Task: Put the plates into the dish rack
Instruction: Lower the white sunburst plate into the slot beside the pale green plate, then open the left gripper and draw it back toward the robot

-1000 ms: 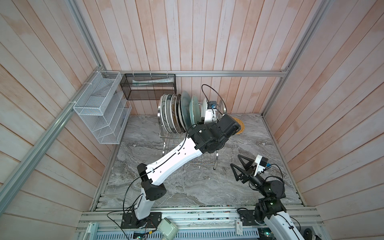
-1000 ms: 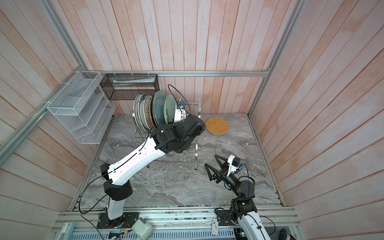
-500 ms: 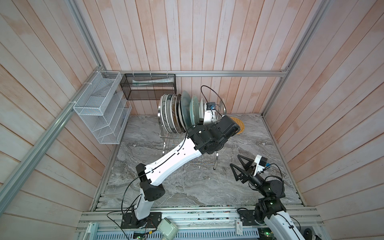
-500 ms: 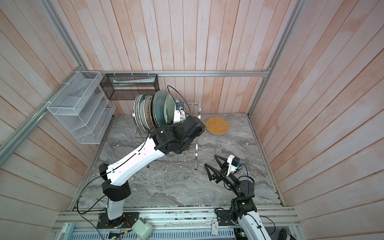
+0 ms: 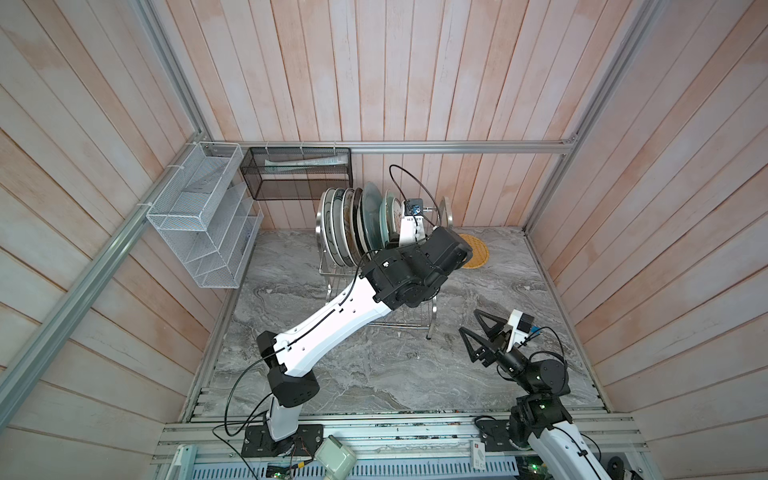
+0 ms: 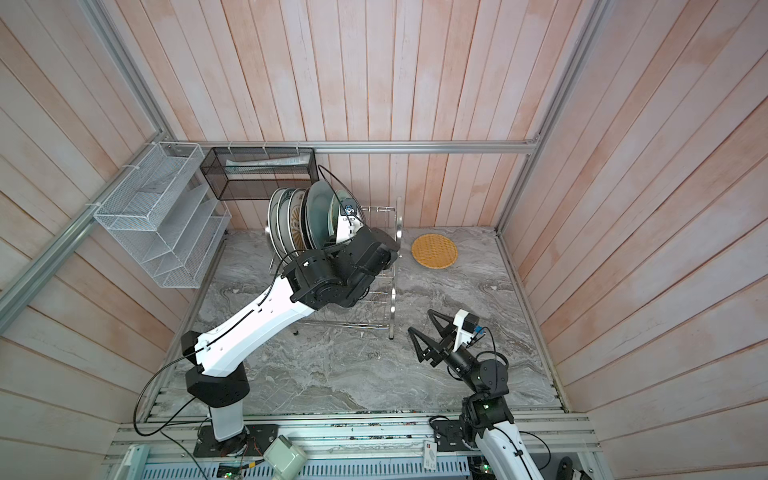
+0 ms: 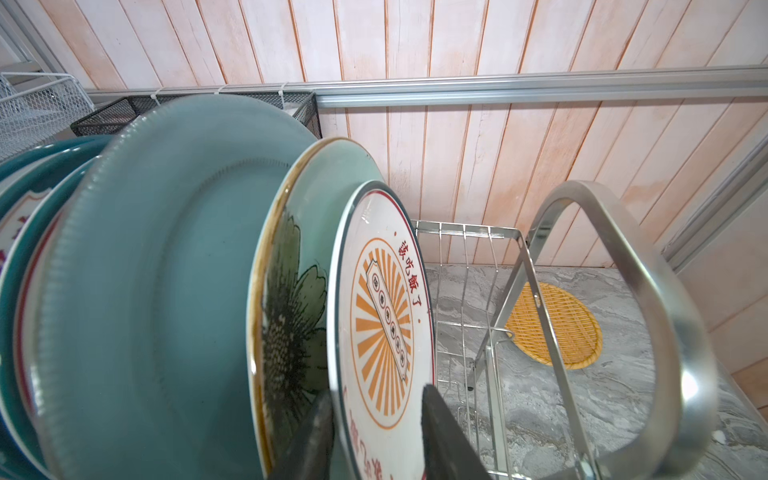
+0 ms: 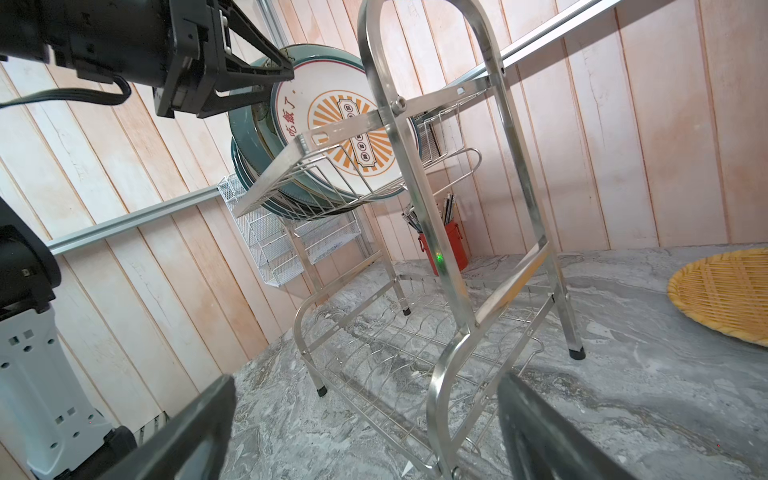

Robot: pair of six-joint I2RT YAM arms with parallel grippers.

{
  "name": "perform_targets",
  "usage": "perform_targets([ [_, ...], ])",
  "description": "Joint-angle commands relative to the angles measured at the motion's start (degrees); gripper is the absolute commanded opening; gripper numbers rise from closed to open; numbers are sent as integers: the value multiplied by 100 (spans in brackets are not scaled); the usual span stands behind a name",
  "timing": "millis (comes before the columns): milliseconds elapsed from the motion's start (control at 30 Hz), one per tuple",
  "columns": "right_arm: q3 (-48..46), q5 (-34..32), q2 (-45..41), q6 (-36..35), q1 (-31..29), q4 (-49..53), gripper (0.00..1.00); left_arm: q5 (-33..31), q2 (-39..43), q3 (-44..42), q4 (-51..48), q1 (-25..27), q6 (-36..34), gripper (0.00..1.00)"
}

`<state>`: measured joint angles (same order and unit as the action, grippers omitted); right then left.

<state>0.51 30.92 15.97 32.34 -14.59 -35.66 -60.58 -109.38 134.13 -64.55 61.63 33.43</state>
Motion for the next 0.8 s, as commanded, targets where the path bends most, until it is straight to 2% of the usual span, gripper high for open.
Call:
perform_targets([
  [0,-201,-65,-1,-114,-52,-181,98,170,239,60,242,25,-281,38],
  [333,-190,-103,0,-166,-70,-143,98,639,535,271,672,27,-821,42],
  [467,-157,-86,-6,-192,-79,-112,98,1005,845,71,867,26,-934,43],
  [633,-194,-209,-126,-116,-80,-115,98,1869,1537,-466,1130,25,-1026,50],
  [767,-60,-444,-167,-70,-78,86,98,2510,2625,-1665,1434,25,-1132,64],
])
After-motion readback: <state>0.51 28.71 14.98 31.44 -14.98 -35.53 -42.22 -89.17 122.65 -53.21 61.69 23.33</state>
